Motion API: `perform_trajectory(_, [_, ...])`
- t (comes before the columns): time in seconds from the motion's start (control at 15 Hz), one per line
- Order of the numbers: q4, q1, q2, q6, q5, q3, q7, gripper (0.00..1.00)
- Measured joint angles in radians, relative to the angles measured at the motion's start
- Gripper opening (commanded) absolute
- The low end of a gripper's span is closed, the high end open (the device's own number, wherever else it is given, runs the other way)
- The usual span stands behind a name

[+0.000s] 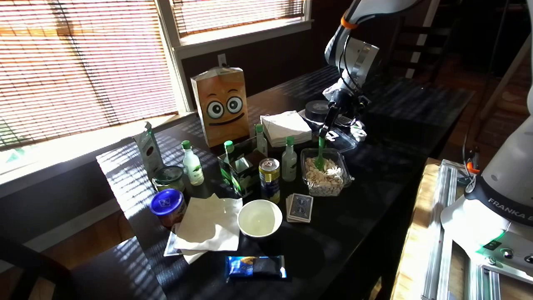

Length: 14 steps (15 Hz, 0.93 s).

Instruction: Transfer a spoonful of contents from the right bowl to the left bowl

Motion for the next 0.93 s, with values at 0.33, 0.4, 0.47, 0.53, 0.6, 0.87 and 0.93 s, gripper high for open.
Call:
perform_trajectory(0.33, [0.006, -0.001, -0.010, 0.021, 0.000, -0.008, -0.031, 0.03])
perform_trajectory(0.4, [0.004, -0.001, -0.020, 0.033, 0.000, -0.012, -0.041, 0.03])
perform_trajectory(0.47, [-0.002, -0.001, -0.035, 0.049, 0.000, -0.015, -0.050, 0.03])
perform_trajectory(0.53, [-0.013, -0.001, -0.052, 0.070, 0.000, -0.018, -0.060, 0.03])
perform_trajectory(0.6, [-0.027, 0.000, -0.071, 0.090, 0.000, -0.020, -0.069, 0.03])
perform_trajectory(0.87, [-0.092, 0.006, -0.141, 0.187, 0.001, -0.021, -0.094, 0.03])
perform_trajectory(0.93, [-0.107, 0.009, -0.157, 0.222, 0.002, -0.021, -0.096, 0.03])
